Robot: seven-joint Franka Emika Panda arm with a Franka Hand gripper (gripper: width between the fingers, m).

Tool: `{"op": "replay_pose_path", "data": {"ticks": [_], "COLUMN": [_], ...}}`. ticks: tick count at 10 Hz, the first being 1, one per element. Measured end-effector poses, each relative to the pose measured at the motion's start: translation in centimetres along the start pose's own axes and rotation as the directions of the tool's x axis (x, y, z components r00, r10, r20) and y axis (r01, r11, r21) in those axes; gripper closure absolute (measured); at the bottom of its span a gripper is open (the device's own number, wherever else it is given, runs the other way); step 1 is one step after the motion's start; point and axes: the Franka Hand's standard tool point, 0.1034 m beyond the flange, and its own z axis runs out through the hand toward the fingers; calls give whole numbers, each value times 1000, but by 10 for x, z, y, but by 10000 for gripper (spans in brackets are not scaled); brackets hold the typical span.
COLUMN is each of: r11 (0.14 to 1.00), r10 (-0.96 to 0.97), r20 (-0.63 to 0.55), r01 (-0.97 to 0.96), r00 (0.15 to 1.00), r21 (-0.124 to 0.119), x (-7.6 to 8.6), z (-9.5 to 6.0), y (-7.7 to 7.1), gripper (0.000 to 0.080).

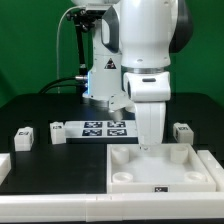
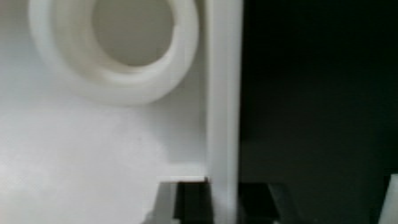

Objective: Assemble one leg

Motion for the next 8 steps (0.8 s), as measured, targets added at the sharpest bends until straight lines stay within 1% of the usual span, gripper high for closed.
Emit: {"op": "replay_pose_path", "data": {"ticks": [1, 3, 4, 6, 8], "r11": [1000, 1000, 1000, 1000, 1000], "r10": [-4, -7, -8, -8, -7], "r20": [-4, -4, -3, 2, 2], "r01": [4, 7, 8, 8, 7], "r00": [1000, 1000, 1000, 1000, 1000], "r21": [-5, -9, -7, 8, 7], "x": [3, 4, 4, 3, 3], "z": [0, -1, -1, -1, -1], "y": [4, 13, 16, 19, 19], "gripper": [742, 742, 742, 742, 742]}}
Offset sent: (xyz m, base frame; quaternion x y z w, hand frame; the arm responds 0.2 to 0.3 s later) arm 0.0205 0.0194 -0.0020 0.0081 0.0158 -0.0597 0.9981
